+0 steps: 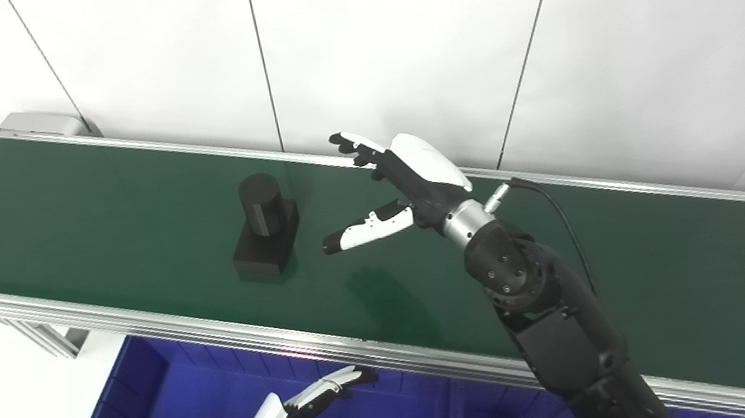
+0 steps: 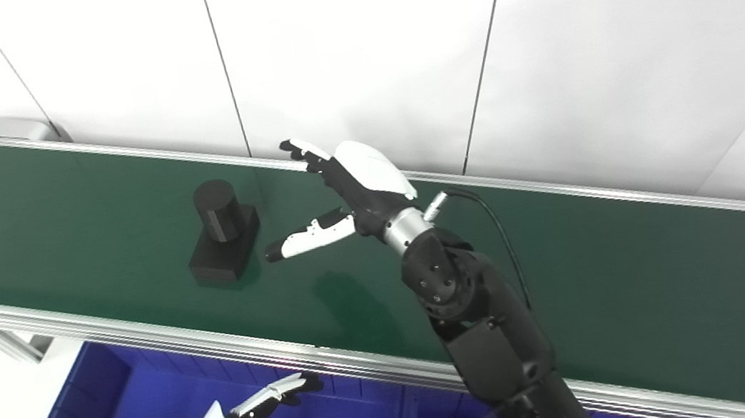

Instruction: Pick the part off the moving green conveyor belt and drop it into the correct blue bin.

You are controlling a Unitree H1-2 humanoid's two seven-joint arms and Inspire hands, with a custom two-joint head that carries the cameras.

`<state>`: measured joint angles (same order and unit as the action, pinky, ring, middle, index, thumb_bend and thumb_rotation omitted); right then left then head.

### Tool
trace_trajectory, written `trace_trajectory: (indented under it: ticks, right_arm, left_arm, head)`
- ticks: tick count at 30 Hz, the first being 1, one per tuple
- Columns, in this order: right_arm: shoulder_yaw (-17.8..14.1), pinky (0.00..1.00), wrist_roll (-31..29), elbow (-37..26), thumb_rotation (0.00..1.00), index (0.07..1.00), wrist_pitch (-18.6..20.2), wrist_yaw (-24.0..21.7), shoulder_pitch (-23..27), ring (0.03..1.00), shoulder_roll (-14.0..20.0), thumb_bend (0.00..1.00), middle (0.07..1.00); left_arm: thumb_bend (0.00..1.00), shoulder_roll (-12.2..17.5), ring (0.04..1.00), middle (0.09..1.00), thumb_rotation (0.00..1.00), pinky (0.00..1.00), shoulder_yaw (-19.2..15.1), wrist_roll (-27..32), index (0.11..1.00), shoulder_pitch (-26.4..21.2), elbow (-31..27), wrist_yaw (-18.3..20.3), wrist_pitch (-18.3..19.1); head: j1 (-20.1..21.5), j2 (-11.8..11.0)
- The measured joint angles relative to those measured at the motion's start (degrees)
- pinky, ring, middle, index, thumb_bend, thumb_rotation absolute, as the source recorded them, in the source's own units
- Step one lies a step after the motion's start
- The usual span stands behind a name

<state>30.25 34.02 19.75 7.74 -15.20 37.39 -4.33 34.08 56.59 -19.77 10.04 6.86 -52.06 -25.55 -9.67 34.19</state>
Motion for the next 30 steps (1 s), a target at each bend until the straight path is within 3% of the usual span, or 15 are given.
trace_trajectory:
  ticks: [13, 20, 30]
  right_arm:
    - [1.9, 0.75, 1.9, 9.8, 0.47, 0.933, -0.1, 2.4, 5.5, 0.843, -3.7, 0.96, 0.897]
    - [2.4, 0.78, 1.9, 14.3, 0.44, 0.935, -0.1, 3.5, 6.9, 0.870, -5.4, 0.94, 0.914]
    - [3.0, 0.76, 1.9, 20.7, 0.39, 0.936, -0.1, 4.9, 8.5, 0.864, -8.0, 0.90, 0.916]
  left_arm:
    - [1.00, 0.0, 0.815, 0.858, 0.39, 0.74, 1.3, 0.0, 0.817, -0.2, 0.0, -0.9, 0.0]
    - [0.99, 0.0, 0.809, 0.856, 0.39, 0.74, 2.2, -1.0, 0.820, -0.7, 0.0, -2.0, 0.0]
    - [1.00, -0.3, 0.801, 0.846, 0.37, 0.73, 1.3, -2.4, 0.808, -0.5, -0.3, -2.0, 0.0]
  head:
    - [-0.3, 0.3]
    - [-0.4, 0.6]
    - [-0.2, 1.1]
